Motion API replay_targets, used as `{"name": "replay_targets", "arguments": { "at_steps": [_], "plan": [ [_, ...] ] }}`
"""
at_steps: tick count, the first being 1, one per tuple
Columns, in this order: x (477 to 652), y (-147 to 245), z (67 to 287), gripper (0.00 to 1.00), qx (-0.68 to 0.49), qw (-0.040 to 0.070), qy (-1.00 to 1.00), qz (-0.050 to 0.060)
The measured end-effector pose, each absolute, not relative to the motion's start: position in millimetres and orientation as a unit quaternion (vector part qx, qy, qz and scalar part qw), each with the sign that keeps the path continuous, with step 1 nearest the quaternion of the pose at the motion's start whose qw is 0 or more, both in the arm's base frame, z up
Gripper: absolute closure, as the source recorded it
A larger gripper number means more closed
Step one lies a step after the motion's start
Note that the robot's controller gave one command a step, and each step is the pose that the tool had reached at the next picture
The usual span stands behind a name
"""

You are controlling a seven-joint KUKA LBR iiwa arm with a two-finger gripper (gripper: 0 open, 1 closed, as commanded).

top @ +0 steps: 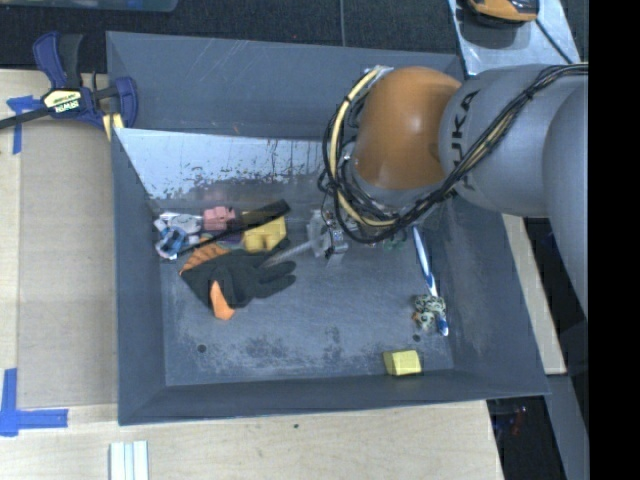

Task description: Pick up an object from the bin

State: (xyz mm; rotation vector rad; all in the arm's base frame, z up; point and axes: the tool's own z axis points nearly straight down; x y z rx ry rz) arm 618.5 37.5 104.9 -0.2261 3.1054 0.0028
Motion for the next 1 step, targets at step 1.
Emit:
{"name": "replay_targets", "arguments": {
  "at_steps": [1],
  "plan": [
    [619.2, 37.5, 122.4, 1.0, -0.072, 0.016, 0.997, 0.001]
  ]
}}
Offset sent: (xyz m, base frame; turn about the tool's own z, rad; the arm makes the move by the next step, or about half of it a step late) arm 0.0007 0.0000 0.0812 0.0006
